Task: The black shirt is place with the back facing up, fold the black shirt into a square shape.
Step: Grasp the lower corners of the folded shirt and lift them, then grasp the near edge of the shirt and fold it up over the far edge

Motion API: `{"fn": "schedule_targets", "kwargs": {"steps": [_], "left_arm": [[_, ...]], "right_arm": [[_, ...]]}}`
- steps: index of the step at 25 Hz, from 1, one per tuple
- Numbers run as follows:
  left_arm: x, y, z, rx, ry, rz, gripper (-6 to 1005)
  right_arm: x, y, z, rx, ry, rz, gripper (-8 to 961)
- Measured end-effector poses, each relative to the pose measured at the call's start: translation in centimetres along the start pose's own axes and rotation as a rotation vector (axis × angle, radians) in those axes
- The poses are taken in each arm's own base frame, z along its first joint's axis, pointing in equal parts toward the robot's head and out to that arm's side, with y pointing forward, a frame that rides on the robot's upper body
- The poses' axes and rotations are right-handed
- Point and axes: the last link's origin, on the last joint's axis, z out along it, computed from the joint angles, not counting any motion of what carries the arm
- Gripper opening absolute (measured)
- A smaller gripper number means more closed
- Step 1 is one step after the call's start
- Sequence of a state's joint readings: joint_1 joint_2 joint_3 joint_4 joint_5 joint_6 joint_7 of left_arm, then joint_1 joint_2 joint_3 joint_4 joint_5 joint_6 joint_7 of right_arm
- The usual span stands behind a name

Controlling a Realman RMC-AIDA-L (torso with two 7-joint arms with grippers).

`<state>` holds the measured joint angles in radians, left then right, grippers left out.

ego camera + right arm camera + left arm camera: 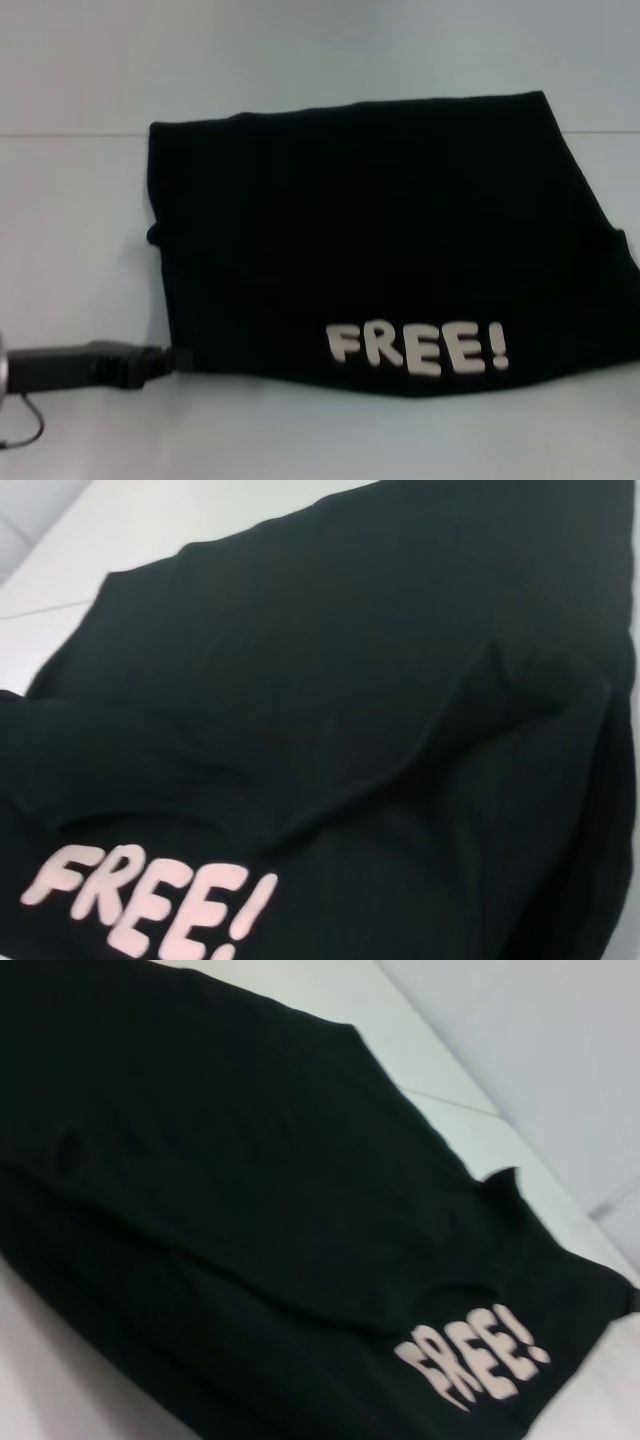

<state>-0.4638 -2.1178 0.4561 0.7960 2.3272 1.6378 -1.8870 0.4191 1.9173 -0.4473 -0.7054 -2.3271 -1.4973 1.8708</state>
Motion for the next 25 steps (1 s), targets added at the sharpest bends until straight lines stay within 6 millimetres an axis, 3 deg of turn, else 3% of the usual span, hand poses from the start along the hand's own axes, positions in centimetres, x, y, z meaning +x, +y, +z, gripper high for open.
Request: {"fn": "schedule_targets", "kwargs": {"steps": [7,13,21,25], "left_arm": [[-3.2,1.3,-2.4,-0.112,-0.031,-0.042,1],[-5.0,2.4,-3.1,-0.186,-0.076,-0.08,0],[-6.9,3.4,-3.7,-0.243,-0.138,-0.135,0],[-7.0,3.3,-3.9,-0.241,-0.128,-0.139,0]], "right_arm": [[4.3,0.6,-2.5,-0.078,0.006,-0.006,41],[7.0,0.9,-4.3,-0.108,0.011,0.008,42],[10.0,1.7,-6.3,-0.152,0.032,0.075,42],[10.3,1.8,-7.0,-0.157,0.002,0.087,41]]}}
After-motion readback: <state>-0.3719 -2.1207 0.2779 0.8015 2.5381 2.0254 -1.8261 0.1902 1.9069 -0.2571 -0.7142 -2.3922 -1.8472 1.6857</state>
